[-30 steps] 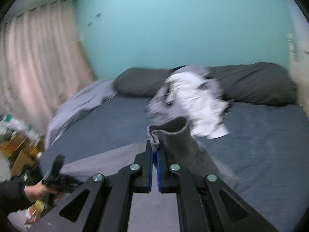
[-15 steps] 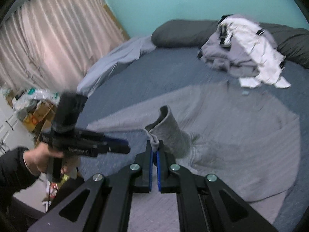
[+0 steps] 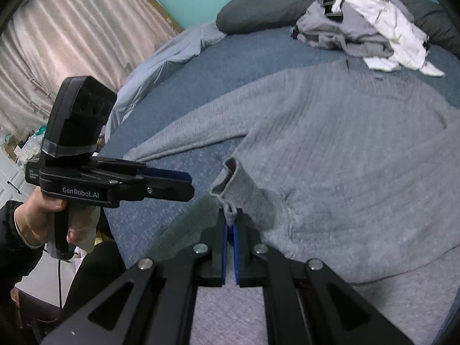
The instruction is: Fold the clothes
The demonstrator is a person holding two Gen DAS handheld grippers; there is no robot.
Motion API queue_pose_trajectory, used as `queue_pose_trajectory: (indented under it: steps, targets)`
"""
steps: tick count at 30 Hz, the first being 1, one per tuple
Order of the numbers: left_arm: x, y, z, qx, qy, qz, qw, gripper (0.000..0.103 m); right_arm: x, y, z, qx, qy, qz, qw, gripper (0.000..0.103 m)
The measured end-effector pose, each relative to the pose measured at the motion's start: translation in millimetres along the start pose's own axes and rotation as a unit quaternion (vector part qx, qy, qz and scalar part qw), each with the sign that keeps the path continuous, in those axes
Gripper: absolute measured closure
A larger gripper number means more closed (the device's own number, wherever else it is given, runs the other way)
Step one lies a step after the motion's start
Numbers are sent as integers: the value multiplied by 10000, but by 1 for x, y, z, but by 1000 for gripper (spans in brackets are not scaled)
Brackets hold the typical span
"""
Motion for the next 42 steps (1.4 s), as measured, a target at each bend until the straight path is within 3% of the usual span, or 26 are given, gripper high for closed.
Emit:
queue_pose_trajectory:
  steps: [7,9,10,17,21,26,32,34,35,36,42]
  targets:
    - [22,2,10,-139,-55,216,9997,69,23,7,-11,174,159,489,9985,92]
    - [26,2,13,-178,-59,231,9996,69,21,8,-16,252,134,492,9984,74]
    - [28,2,15,-198,-60,238,9995,69,19,9,-18,280,132,483,9984,71]
    - [45,1,25,-196,-229,439,9986,67,-20,12,-50,449,467,326,9974,71]
    - [58,3,24,-187,-105,577,9981,67,-46,23,-75,658,693,240,9951,71]
    - [68,5,14,13,-9,633,9980,67,-68,41,-105,899,978,236,9909,71]
    - [80,12,6,322,-210,779,9962,68,-85,52,-123,1056,1112,163,9880,71]
    - [81,15,5,436,-267,790,9956,80,-89,55,-126,1067,1148,144,9875,71]
    - [81,16,4,465,-265,801,9953,92,-91,56,-128,1077,1167,138,9872,71]
    - [81,16,3,494,-260,806,9952,95,-92,57,-130,1097,1186,132,9868,71]
    - [69,14,-6,695,-231,693,9949,97,-102,59,-138,1208,1268,33,9845,71]
Point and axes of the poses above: each gripper's, at about its wrist camera, not at the fingertips, and x roughly the way its jaws point, z to its left, y to its underside, the point moved 1 cm from there along x, roughly the way its jaws point, and after that the axes turned 7 degrees about -x, right-handed, at the moved point
